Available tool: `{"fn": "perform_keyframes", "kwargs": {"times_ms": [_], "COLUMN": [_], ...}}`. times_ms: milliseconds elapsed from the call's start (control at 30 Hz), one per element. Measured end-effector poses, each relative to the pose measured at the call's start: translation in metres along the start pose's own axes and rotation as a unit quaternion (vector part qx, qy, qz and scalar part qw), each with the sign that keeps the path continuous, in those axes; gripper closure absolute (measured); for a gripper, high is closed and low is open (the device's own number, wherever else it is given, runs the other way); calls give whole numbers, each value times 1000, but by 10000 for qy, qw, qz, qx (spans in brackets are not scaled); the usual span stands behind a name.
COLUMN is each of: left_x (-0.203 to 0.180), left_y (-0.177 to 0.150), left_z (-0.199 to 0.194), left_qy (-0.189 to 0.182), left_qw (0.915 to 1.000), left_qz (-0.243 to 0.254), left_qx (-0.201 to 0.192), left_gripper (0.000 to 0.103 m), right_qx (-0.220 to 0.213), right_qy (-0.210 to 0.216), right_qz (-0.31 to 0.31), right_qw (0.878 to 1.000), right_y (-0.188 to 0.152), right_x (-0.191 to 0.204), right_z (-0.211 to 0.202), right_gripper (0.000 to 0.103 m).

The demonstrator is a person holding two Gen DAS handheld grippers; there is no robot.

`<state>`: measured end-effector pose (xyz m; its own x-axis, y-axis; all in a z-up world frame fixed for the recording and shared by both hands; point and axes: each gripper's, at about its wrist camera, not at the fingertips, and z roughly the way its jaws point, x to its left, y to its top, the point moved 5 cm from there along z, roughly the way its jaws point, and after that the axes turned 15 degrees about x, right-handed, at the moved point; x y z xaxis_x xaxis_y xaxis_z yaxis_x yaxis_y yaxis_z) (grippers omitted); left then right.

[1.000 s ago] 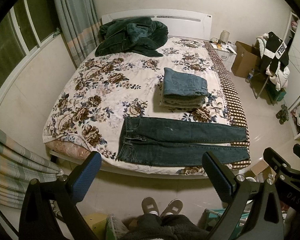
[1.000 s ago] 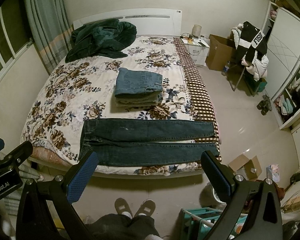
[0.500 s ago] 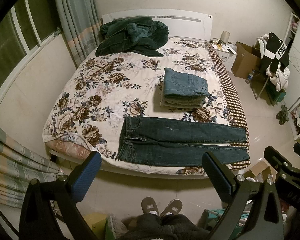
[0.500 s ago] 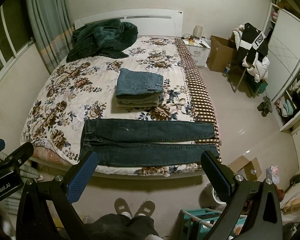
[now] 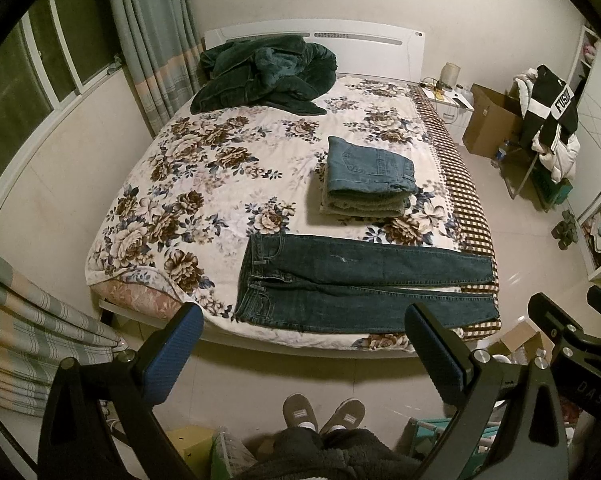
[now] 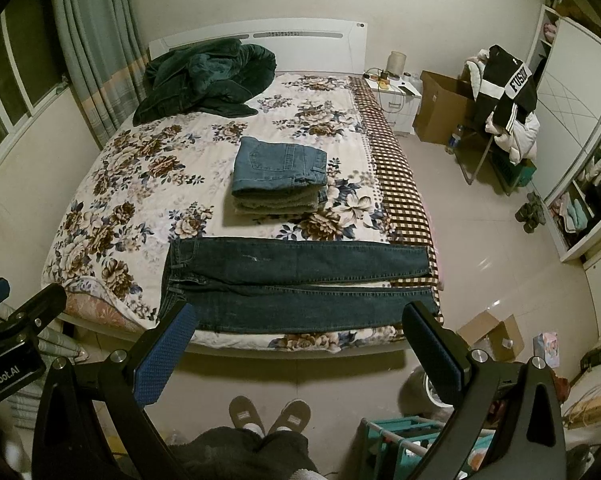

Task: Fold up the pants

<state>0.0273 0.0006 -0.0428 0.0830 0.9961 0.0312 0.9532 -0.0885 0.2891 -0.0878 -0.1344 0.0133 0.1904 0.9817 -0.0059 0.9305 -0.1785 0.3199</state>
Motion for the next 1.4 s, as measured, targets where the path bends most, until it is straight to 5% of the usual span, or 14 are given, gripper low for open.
{"fn": "perform_keyframes", "kwargs": {"times_ms": [833, 1233, 1400], "left_x": [-14, -28, -26], "left_y": [17, 55, 81], "left_z": [-2, 95, 153], "left_qy": [139, 734, 779], "left_qw": [9997, 9966, 9947], "left_qz": [-148, -354, -449], "left_qx": [-101, 82, 500], "left_gripper": [0, 0, 0], "right_qx": [64, 505, 724], "right_qy": [7, -51, -165], "right_qz": [22, 445, 618], "right_qw": [10000, 9977, 9953], "right_y": [-6, 32, 57], "right_x": [17, -62, -79], "right_z": [1, 134, 198], "right_gripper": [0, 0, 0]}}
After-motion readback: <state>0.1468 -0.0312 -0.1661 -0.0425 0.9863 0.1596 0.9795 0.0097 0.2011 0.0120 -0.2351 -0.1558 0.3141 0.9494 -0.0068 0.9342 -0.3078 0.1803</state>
